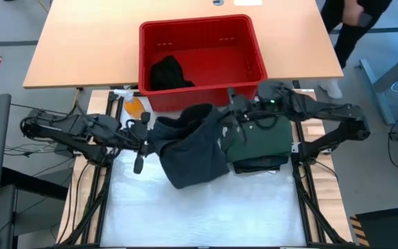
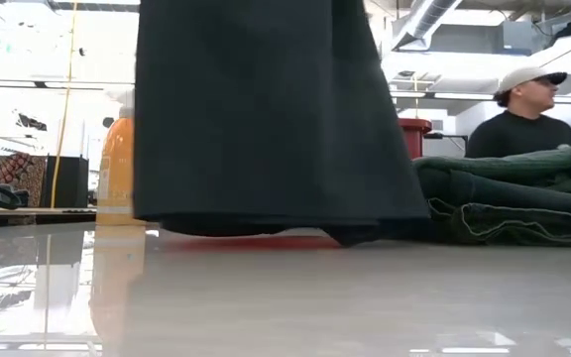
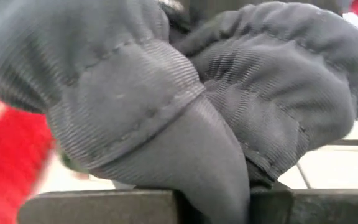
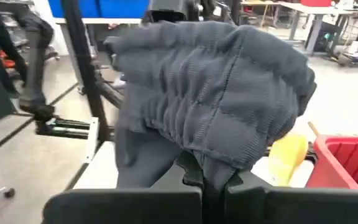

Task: Fold Laundry from Bin
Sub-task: Fold the black short

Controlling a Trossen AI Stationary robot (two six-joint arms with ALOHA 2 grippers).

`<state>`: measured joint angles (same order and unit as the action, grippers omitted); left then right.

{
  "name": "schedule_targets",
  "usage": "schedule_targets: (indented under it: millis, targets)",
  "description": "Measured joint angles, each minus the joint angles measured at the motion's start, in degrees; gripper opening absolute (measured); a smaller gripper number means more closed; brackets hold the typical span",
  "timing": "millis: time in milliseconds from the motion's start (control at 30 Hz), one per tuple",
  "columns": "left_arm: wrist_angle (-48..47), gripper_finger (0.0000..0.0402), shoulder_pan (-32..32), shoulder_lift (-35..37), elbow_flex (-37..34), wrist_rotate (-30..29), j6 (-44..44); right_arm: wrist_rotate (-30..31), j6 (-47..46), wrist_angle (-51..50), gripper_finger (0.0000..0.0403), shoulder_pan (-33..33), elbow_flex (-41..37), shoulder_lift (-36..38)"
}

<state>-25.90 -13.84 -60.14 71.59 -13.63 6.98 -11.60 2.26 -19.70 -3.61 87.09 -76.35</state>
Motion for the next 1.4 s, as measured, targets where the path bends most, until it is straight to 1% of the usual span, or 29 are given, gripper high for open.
schedule_targets:
  millis: [100, 200, 300, 367, 433, 500, 567, 600, 700, 733, 800, 867, 933, 1000, 1067, 1133, 1200, 1233, 1300, 1400]
  targets:
    - [0.2, 0.0023, 1.1, 0.0, 0.0, -3.4, -3.5, -0.1, 2.4, 0.2, 0.0016, -1.5, 1.6, -3.3]
    - [-1.0, 0.0021, 3.1, 0.2, 0.0, -6.6, -8.1, -0.3, 7.7, 0.8, 0.0016, -4.2, 4.0, -6.6]
    - [-2.2, 0.0018, 6.6, 1.7, 0.0, -10.3, -15.9, -0.3, 13.3, 2.8, 0.0016, -8.2, 7.6, -9.5]
    - [-1.5, 0.0018, 9.7, 3.4, 0.0, -11.0, -22.7, -1.4, 17.6, 3.7, 0.0016, -10.6, 10.8, -11.5]
    - [-0.7, 0.0017, 13.1, 5.0, 0.0, -9.3, -28.7, -4.4, 22.3, 3.8, 0.0016, -12.7, 14.0, -13.2]
    - [-0.3, 0.0017, 16.5, 6.2, 0.0, -5.1, -32.7, -7.4, 24.9, 3.4, 0.0016, -14.2, 16.4, -14.5]
    - [-0.8, 0.0016, 19.0, 6.9, 0.0, -0.2, -33.6, -9.6, 24.9, 2.4, 0.0016, -14.2, 17.4, -14.9]
    - [-1.8, 0.0016, 19.6, 6.9, 0.1, 1.7, -32.9, -10.5, 24.9, 0.2, 0.0016, -14.0, 17.4, -14.9]
    - [-6.8, 0.0016, 18.7, 5.9, -0.7, 5.6, -28.2, -11.8, 24.8, -10.2, 0.0016, -11.7, 16.6, -14.4]
    - [-7.4, 0.0016, 17.4, 5.3, -1.8, 6.9, -26.0, -11.9, 24.5, -14.7, 0.0016, -10.4, 16.0, -14.3]
    - [-7.0, 0.0015, 13.7, 3.9, -5.2, 8.5, -20.4, -11.8, 22.6, -20.2, 0.0016, -6.7, 13.7, -14.3]
    - [-4.9, 0.0015, 8.7, 1.9, -10.1, 8.8, -14.8, -11.8, 19.9, -21.9, 0.0016, -1.8, 9.3, -14.3]
    - [0.7, 0.0015, 2.6, 0.2, -15.9, 8.1, -8.2, -11.5, 16.0, -19.8, 0.0016, 3.6, 3.7, -14.3]
    - [9.1, 0.0015, -4.2, -1.7, -21.7, 6.4, -1.6, -9.8, 10.6, -16.7, 0.0016, 8.6, -1.4, -14.5]
    - [19.6, 0.0015, -11.0, -3.9, -27.3, 3.9, 5.0, -8.2, 3.7, -11.6, 0.0016, 13.3, -6.0, -13.9]
    - [30.1, 0.0015, -16.8, -7.1, -31.6, 0.0, 11.1, -5.2, -3.8, -5.7, 0.0016, 16.8, -9.7, -13.3]
    - [38.2, 0.0015, -21.2, -11.1, -34.3, -5.2, 17.4, -2.8, -9.4, -2.4, 0.0016, 19.3, -12.4, -13.2]
    - [40.6, 0.0015, -22.8, -13.3, -34.9, -7.8, 20.1, -1.8, -11.9, -0.4, 0.0016, 20.0, -13.6, -13.5]
    - [43.3, 0.0015, -25.1, -17.1, -35.1, -12.0, 24.4, -1.7, -14.7, 1.5, 0.0016, 19.9, -14.7, -13.8]
    - [43.5, 0.0015, -25.5, -21.0, -35.0, -15.4, 30.7, -0.3, -17.4, 1.3, 0.0016, 17.7, -15.5, -13.6]
